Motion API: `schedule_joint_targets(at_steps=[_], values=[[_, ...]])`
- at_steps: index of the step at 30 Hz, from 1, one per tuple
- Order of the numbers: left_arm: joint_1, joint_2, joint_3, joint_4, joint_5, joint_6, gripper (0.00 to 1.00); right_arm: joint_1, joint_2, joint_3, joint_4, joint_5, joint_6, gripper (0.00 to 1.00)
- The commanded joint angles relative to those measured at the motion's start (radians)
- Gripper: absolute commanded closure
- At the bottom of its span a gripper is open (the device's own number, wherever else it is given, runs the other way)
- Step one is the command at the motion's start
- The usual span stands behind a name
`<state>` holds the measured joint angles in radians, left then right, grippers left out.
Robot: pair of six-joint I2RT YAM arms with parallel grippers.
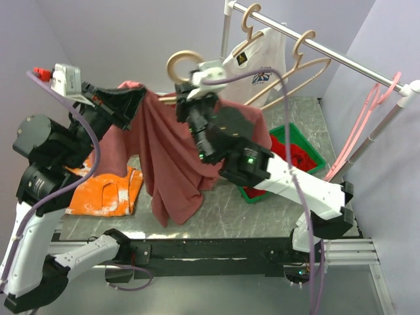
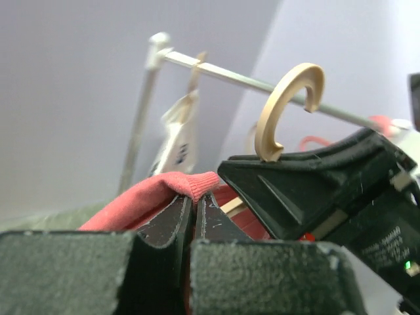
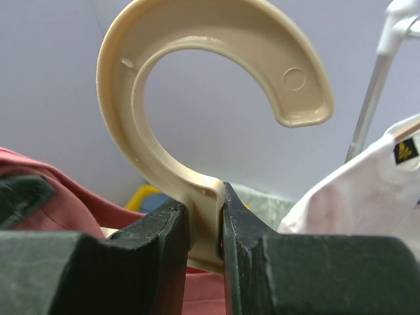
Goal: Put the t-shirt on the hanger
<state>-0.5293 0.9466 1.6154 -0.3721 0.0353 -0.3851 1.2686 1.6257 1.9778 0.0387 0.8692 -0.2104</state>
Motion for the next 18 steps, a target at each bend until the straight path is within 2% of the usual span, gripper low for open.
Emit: schedule_joint_targets(at_steps=[1,4,5,6,10,15,18], values=[[0.002,0.087,0.092,0.156,0.265,0.026,0.99,0.011,-0.072,0.023,0.059,-0.023,-0.012,1.00],[0.002,0.103,0.069,0.130,0.313,0.034,0.98,-0.033,-0.078,-0.100,0.057,-0.040,0.078,1.00],[0.002,0.103,0.060,0.125,0.317,0.038,0.97,-0.050,-0.069,-0.094,-0.015,-0.065,0.154,1.00],[0.002,0.098,0.040,0.130,0.301,0.041,0.97,-0.058,-0.060,-0.073,-0.032,-0.074,0.164,1.00],[0.002,0.080,0.061,0.134,0.255,0.046,0.97,-0.064,-0.056,0.099,-0.049,-0.097,0.094,1.00],[0.002,0.060,0.081,0.148,0.215,0.058,0.97,-0.048,-0.067,0.213,-0.042,-0.136,0.052,1.00],[0.002,0.069,0.101,0.086,0.255,0.061,0.93,-0.017,-0.087,0.161,0.027,-0.122,0.023,1.00]])
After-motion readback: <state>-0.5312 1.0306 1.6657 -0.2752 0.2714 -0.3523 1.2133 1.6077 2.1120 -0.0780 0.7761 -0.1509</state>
